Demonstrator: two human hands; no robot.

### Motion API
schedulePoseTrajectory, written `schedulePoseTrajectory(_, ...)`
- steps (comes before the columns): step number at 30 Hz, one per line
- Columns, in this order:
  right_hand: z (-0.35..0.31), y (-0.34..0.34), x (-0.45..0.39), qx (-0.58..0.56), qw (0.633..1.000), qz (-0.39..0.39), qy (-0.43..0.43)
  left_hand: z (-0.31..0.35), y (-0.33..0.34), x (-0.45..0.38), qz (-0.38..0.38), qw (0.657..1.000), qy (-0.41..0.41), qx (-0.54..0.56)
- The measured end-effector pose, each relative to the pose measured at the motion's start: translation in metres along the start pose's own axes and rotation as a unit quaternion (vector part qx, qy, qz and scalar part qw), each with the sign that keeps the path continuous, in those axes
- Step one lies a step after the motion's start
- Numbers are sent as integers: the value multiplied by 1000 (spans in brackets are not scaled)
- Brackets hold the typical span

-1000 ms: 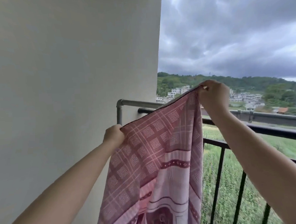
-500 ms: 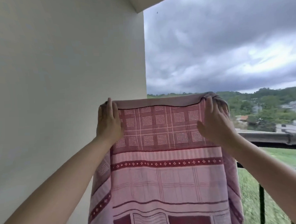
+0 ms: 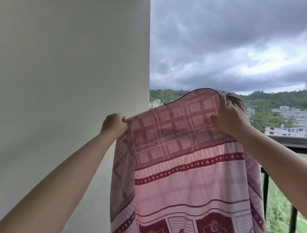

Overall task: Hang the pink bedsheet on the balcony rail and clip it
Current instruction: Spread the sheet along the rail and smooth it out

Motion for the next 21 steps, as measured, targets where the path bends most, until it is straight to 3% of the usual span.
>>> schedulePoseTrajectory(3, -3, 7, -1, 17, 1000, -6, 10, -18, 8, 8, -98, 993, -36, -58)
schedulePoseTrajectory(5, -5, 11, -1, 22, 999, -12, 20, -33, 6, 15, -95, 990, -75, -70)
schedulePoseTrajectory(7, -9, 11, -2, 20, 999, -7, 28, -47, 1, 19, -44, 991, -112, -62)
schedulePoseTrajectory(12, -13, 11, -2, 1, 998, 15, 69, -40, -22, 9, 175, 970, -155, 66)
schedulePoseTrajectory(15, -5, 6, -6, -2, 995, 6, 97, -19, -32, -1, 210, 977, -1, 25)
schedulePoseTrajectory(18, 10, -7, -6, 24, 994, 11, 109, -7, -17, -10, 102, 980, 141, -96)
schedulePoseTrajectory(21, 25, -23, -12, 39, 992, 46, 114, 5, -4, -24, 12, 963, 182, -198)
Point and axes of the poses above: each hand's wrist, its own x-axis away from the middle knuckle, its own y-axis out of the palm, z = x × y, the point moved 5 cm from there along -x, towards the middle knuckle, and after that the axes turned 14 degrees about y, right-handed, at the moved point
